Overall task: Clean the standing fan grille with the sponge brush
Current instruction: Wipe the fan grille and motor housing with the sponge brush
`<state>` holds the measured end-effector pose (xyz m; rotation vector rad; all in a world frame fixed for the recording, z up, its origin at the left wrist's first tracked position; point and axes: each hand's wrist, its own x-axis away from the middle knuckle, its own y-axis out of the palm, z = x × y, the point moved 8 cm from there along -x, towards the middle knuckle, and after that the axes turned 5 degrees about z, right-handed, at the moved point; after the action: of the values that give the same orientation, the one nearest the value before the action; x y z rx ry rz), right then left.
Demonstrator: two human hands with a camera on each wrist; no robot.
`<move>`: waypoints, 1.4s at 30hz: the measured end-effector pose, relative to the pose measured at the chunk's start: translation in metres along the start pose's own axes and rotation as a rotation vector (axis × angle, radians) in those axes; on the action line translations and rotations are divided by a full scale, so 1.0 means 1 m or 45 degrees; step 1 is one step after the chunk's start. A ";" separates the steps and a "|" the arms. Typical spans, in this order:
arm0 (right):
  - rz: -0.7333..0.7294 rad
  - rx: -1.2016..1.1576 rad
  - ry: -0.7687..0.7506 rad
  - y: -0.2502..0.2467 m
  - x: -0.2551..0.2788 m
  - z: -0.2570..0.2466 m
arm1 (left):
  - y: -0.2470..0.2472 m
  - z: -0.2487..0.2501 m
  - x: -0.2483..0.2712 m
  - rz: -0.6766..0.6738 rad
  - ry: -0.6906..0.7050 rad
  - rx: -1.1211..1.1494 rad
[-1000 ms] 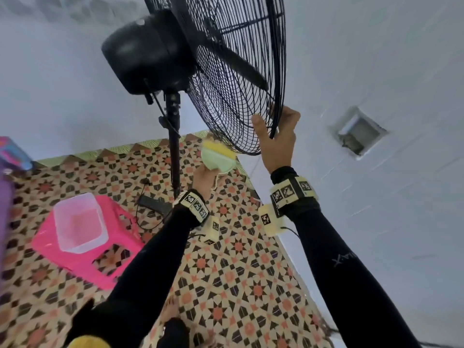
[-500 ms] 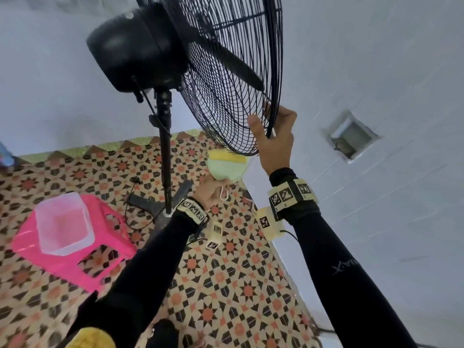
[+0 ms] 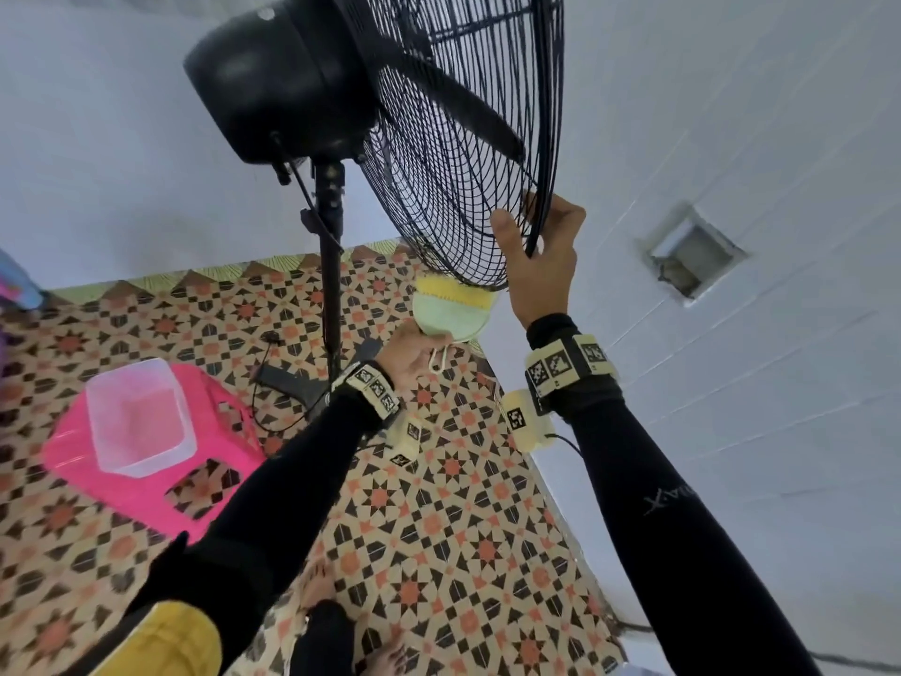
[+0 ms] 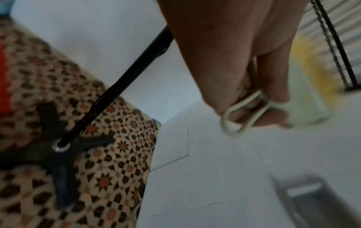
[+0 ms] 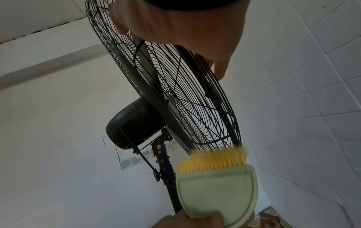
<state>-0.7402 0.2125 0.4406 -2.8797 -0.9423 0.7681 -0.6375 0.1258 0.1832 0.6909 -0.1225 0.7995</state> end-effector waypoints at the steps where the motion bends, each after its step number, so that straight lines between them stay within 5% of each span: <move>1: 0.009 0.002 0.005 -0.001 0.002 0.001 | -0.001 0.004 0.002 0.046 0.022 -0.022; 4: 0.020 0.024 0.001 0.000 0.005 0.002 | -0.008 0.016 -0.001 0.262 0.083 -0.004; 8: 0.028 0.024 0.019 -0.001 0.006 0.002 | 0.003 0.021 -0.016 0.359 -0.056 0.135; 16: 0.007 0.023 0.023 -0.002 -0.001 0.003 | 0.007 0.024 0.031 -0.153 0.035 -0.105; 26: -0.018 0.001 0.028 -0.002 0.006 -0.002 | -0.010 0.082 0.056 0.105 0.332 -0.354; 33: -0.097 0.034 0.084 -0.005 0.000 -0.007 | -0.028 0.180 0.081 0.491 0.606 -0.276; 39: 0.021 0.074 -0.081 0.000 -0.027 -0.068 | -0.039 0.242 0.078 0.800 0.719 -0.191; 42: 0.127 0.074 -0.156 0.005 -0.047 -0.105 | -0.047 0.250 0.064 0.794 0.708 -0.091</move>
<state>-0.7225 0.1961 0.5538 -2.8757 -0.7771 0.9725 -0.5220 -0.0105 0.3751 0.3351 0.1482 1.5508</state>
